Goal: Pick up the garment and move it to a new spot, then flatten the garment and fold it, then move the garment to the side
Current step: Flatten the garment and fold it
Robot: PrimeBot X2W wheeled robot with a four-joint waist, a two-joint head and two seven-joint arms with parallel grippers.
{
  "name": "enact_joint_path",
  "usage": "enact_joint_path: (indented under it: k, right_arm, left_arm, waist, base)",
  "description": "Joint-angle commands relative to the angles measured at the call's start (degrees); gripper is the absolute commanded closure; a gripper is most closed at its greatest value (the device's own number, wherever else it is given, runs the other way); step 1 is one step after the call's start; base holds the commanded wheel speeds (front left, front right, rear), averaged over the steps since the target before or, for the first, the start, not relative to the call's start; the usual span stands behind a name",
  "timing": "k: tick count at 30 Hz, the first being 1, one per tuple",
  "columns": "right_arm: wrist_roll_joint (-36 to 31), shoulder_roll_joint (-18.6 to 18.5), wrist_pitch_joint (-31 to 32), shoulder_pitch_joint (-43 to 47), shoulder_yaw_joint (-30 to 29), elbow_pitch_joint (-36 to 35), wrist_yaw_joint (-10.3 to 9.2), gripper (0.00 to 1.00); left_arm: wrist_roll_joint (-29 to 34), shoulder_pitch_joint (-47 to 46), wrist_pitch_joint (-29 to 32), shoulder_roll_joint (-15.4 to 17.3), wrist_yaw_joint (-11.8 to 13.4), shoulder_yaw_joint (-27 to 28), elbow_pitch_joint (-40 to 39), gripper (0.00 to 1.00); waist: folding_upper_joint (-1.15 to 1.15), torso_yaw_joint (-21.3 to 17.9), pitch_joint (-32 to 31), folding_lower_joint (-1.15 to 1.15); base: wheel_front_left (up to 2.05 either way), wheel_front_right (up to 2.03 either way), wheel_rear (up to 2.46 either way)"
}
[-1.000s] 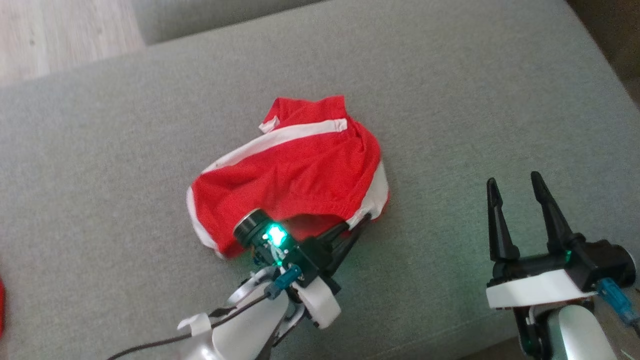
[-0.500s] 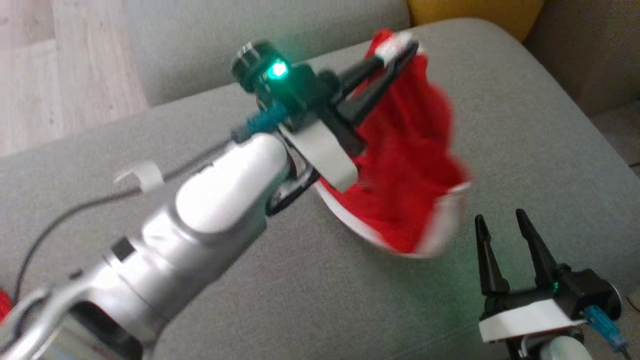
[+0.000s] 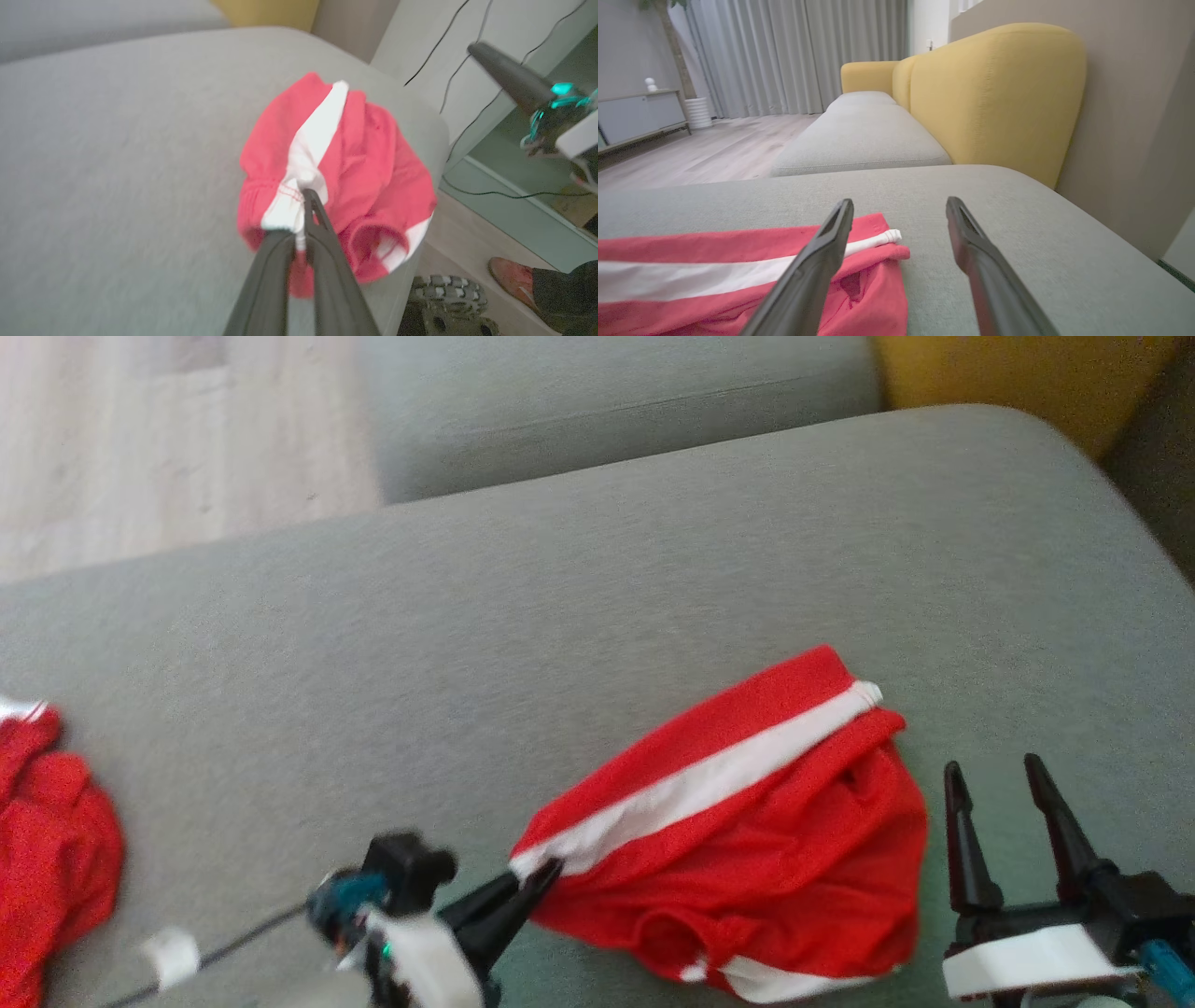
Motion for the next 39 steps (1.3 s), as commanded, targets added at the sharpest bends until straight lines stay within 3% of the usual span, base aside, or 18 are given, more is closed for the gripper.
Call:
enact_joint_path:
  k: [1,6,15,22,30,33,39]
  right_arm:
    - [-0.7,-0.4,-0.6,-1.5,0.7,-1.9,-0.04,0.0]
    - [-0.5,-3.7,-0.6,-3.8,4.9,3.8,-0.04,0.0]
    - [3.9,-9.7,-0.2,-15.0,9.1,16.0,-0.04,0.0]
    - [8.4,-14.0,8.8,-20.0,15.7,23.5,-0.04,0.0]
    - [12.2,-15.0,13.4,-20.1,18.5,24.2,-0.04,0.0]
    - [12.8,-15.5,13.4,-20.5,19.8,23.7,-0.04,1.0]
    - [13.3,-17.0,12.6,-21.7,21.5,22.4,-0.04,1.0]
  left_arm:
    - [1.1,-2.0,-1.6,2.6,1.1,2.0,-2.0,1.0]
    - [2.7,2.0,-5.3,4.6,3.4,1.5,-0.4,1.0]
    - [7.4,-0.1,-10.2,2.2,5.4,2.3,3.3,1.0]
    - [8.1,-1.1,-11.4,0.6,5.2,3.1,5.4,1.0]
    - [8.8,-1.3,-12.1,-0.2,5.1,3.8,6.2,1.0]
    - [9.0,-1.6,-12.2,-0.4,5.0,4.1,6.3,1.0]
    - [9.8,-2.6,-12.5,-0.3,4.9,5.3,6.0,1.0]
  waist:
    - [0.0,3.9,2.0,0.0]
    - [0.0,9.4,3.6,0.0]
    - [0.0,15.9,5.0,0.0]
    - [0.0,18.2,5.3,0.0]
    - [0.0,18.3,5.7,0.0]
    - [0.0,18.1,5.8,0.0]
    - [0.0,17.1,5.5,0.0]
  base:
    - [0.0,0.0,0.0]
    - [0.0,0.0,0.0]
    - [0.0,0.0,0.0]
    - [0.0,0.0,0.0]
    - [0.0,0.0,0.0]
    - [0.0,0.0,0.0]
    - [0.0,0.0,0.0]
